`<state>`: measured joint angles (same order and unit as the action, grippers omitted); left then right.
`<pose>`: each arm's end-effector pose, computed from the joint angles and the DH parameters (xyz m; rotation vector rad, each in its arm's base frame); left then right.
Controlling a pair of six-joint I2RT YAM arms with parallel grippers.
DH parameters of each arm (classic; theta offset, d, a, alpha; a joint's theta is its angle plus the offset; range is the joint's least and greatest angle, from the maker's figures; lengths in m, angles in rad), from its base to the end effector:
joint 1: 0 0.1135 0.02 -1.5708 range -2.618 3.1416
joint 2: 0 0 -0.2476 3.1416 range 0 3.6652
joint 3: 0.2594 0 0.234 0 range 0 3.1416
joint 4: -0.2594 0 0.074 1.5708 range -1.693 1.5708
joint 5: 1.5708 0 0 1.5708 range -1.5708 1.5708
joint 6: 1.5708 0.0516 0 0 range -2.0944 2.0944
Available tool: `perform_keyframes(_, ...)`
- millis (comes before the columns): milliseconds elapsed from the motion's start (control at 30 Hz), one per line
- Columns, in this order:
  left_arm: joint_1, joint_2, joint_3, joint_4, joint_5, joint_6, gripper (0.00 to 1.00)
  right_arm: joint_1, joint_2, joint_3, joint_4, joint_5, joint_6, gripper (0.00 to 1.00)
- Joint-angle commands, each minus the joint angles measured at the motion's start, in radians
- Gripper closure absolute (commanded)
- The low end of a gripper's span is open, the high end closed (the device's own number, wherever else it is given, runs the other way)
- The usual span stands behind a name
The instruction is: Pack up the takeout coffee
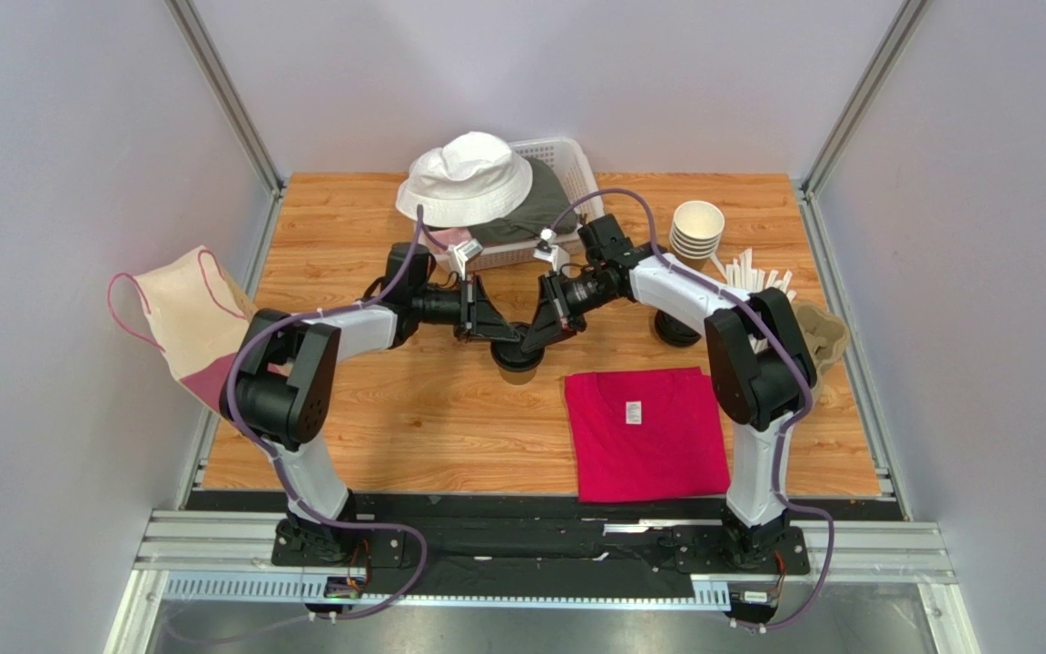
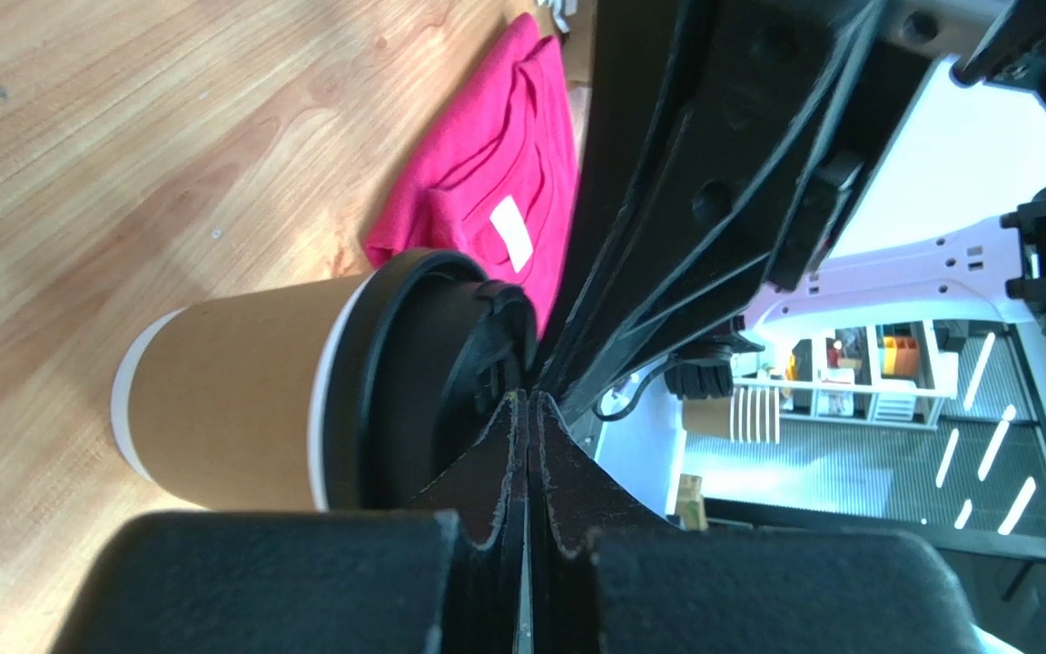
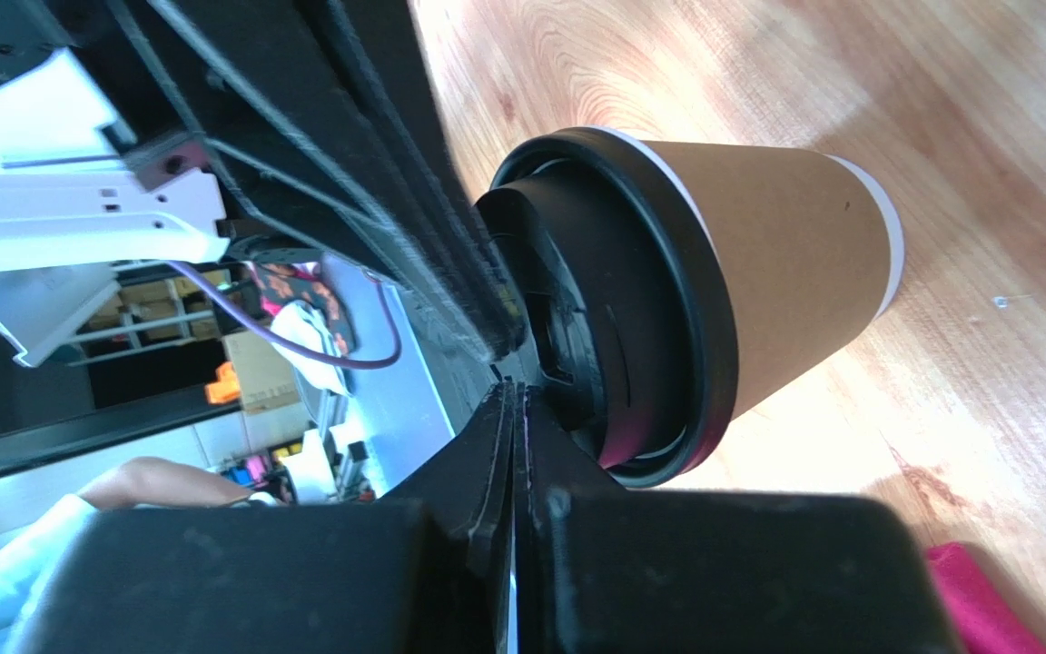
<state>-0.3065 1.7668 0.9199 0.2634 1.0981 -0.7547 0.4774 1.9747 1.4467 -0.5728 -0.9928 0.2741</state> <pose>0.3144 -0.1477 0.1729 0.2172 2.3059 -1.7600 0.3258 0.2172 0.1880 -0.6112 2.6034 1.5692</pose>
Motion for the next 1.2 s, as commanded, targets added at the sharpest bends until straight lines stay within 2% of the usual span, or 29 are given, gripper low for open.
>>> perform_keyframes(0,0.000,0.040,0.027,-0.013,0.023,0.061,1.00,-0.022,0.039,0.000,0.039,0.042,-0.012,1.00)
perform_keyframes(433,0.024,0.100,0.013,-0.104,-0.010,0.182,1.00,-0.025,0.105,-0.020,0.044,0.134,-0.030,1.00)
perform_keyframes(833,0.041,0.184,0.023,-0.115,-0.029,0.189,1.00,-0.056,0.180,-0.045,0.045,0.184,-0.006,1.00)
perform_keyframes(1167,0.041,0.227,0.056,-0.210,-0.069,0.241,1.00,-0.068,0.216,-0.046,0.044,0.201,0.033,1.00)
